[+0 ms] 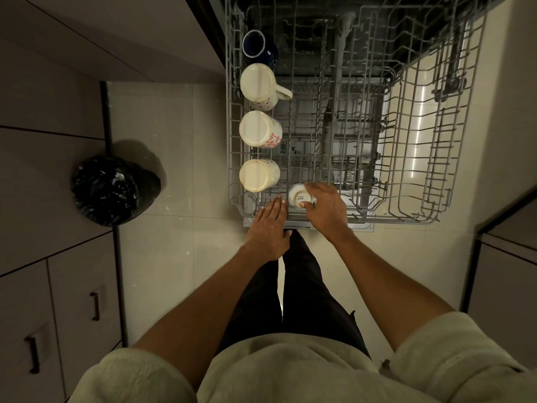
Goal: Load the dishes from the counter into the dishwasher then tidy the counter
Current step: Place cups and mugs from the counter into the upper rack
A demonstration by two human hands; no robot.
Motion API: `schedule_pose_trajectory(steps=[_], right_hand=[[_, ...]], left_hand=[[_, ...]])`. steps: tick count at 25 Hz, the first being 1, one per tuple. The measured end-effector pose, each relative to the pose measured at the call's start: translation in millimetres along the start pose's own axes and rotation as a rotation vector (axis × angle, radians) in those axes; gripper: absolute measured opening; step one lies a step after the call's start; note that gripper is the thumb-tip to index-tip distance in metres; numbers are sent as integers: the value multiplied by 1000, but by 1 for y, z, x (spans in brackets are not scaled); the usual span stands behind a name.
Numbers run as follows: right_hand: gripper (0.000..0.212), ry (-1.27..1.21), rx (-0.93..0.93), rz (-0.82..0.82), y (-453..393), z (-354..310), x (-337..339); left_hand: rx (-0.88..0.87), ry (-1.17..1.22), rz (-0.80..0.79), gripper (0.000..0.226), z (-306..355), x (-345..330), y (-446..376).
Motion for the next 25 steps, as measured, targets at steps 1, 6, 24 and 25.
schedule_pose_trajectory(steps=[1,6,24,25], right_hand=[[52,-11,-10,1,-1,0,1],[57,9,-7,-23,-2,-4,6],[64,88,-38,-103,-3,0,3],[62,89,-23,-103,-2,0,3]], left_hand=[[1,-1,-1,77,0,0,0],[7,0,-6,76,2,1,0],[33,10,-19,75,3,2,-1],[34,8,-24,75,4,2,-2]])
Point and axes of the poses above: each hand's wrist, its own y-axis away from the middle knuckle, its own x-axis out of the back of the hand, z = x × y, the point moved 4 cm from there along -y, towards the middle knuckle, and after that the axes turned 7 degrees about -y, right-handed, at the moved point
